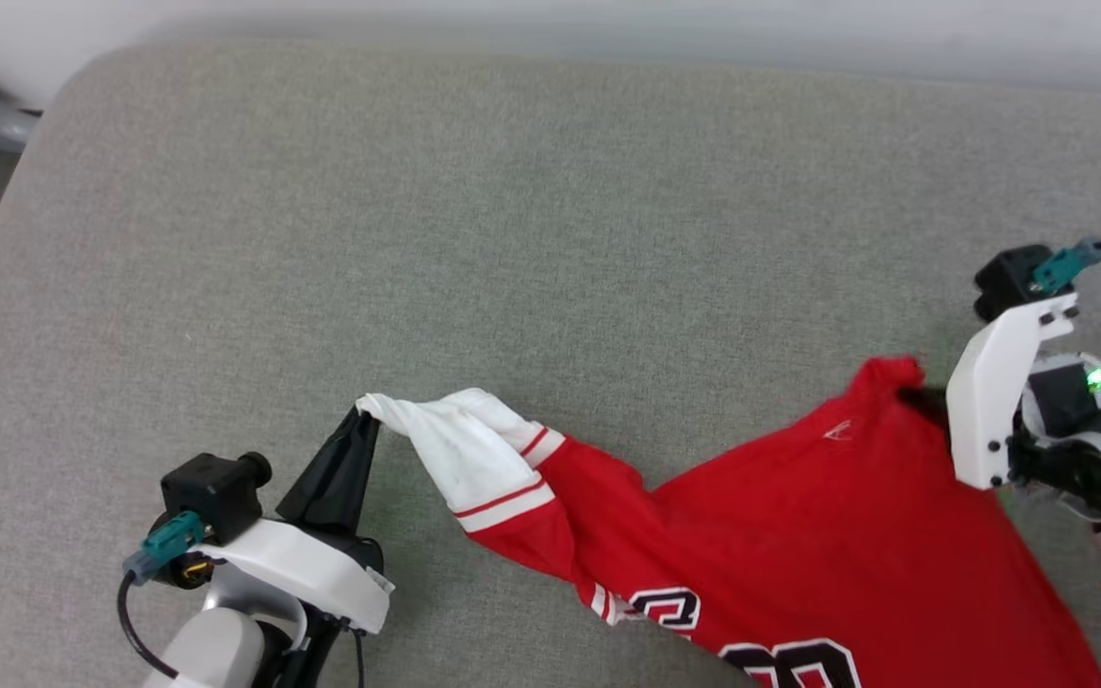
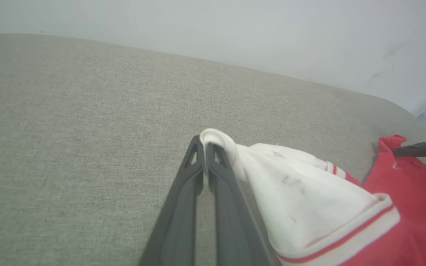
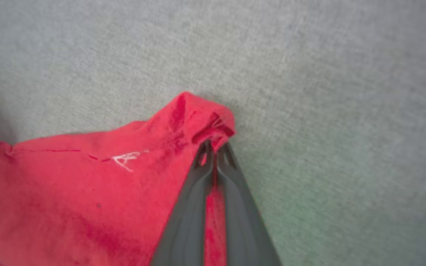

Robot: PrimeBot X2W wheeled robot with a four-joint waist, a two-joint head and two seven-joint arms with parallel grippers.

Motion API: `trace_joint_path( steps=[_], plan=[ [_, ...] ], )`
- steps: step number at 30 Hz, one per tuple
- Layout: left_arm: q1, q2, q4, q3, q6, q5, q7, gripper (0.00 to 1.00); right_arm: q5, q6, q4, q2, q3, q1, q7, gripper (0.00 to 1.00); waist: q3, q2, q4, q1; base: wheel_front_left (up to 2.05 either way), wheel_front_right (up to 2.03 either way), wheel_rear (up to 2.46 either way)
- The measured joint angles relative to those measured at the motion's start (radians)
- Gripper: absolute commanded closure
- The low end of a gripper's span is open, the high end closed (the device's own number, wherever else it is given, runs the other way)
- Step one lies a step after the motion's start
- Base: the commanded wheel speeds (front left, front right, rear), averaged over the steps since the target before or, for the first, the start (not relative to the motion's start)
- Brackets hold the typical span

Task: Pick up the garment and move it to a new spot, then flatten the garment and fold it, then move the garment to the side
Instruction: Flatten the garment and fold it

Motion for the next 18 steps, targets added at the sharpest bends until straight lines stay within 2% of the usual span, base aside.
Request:
trace_joint_path(
  steps=[7,13,18],
  plan=[
    [-0.038,0.048,-0.013,0.026,0.005,0.004,-0.001,1.00,-0.036,0.000,-0.084,-0.005,-0.081,-0.026,-0.149,1.00,-0.072,0.0000,-0.025,0.0000,0.00,0.00,0.00],
    [-0.180,0.108,-0.015,0.045,-0.001,0.031,0.006,1.00,-0.109,0.000,-0.139,0.013,-0.161,-0.069,-0.227,1.00,-0.114,0.0000,-0.067,-0.0001,0.00,0.00,0.00],
    [-0.332,0.149,-0.007,0.043,-0.010,0.055,0.020,1.00,-0.191,0.000,-0.162,0.054,-0.240,-0.128,-0.269,1.00,-0.132,0.0000,-0.101,0.0000,0.00,0.00,0.00]
  ],
)
